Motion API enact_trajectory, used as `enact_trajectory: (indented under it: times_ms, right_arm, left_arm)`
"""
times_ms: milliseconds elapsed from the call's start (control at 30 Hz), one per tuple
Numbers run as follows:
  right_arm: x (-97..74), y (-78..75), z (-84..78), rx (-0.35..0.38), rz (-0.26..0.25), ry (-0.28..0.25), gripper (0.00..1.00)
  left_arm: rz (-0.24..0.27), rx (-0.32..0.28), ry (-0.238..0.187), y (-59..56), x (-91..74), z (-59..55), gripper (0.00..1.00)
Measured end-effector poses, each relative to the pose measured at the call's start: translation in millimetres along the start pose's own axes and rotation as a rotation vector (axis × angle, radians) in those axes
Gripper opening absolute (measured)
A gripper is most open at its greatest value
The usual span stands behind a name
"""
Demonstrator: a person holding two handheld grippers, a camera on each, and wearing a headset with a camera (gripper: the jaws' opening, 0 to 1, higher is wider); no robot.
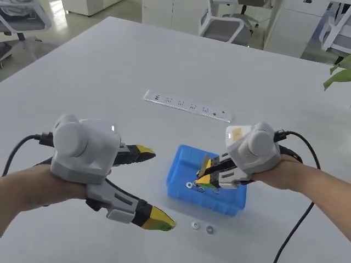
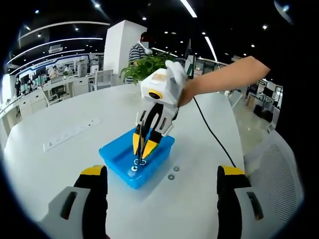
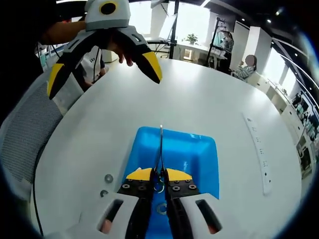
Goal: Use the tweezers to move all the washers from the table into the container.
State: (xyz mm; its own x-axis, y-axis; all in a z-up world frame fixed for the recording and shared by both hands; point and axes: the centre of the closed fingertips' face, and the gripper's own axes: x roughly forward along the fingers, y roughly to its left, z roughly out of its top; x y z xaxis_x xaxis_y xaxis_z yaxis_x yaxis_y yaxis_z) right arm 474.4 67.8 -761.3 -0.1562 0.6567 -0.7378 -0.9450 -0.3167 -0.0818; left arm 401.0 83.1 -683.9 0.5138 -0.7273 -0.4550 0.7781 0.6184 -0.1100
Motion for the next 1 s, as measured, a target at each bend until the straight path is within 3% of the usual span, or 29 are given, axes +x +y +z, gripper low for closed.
enact_trajectory:
  times_ms: [400,733,1000]
  right_arm:
    - [9.0,6.2,-4.1,0.008,0.028,0.003,0.09]
    - [9.1,4.8,-4.2,0.019,0.028,0.000,0.10]
    - [8.4,5.9,-4.1,0.013,0.031,0.006,0.10]
  left_arm:
    - [0.017,0.084,-0.028,15.5,18.4,26.1,0.65]
    - [0.005,0.118,0.014,25.0,37.4,39.1,0.28]
    - [-0.020,0.151,0.029,28.2,53.4,44.9,0.22]
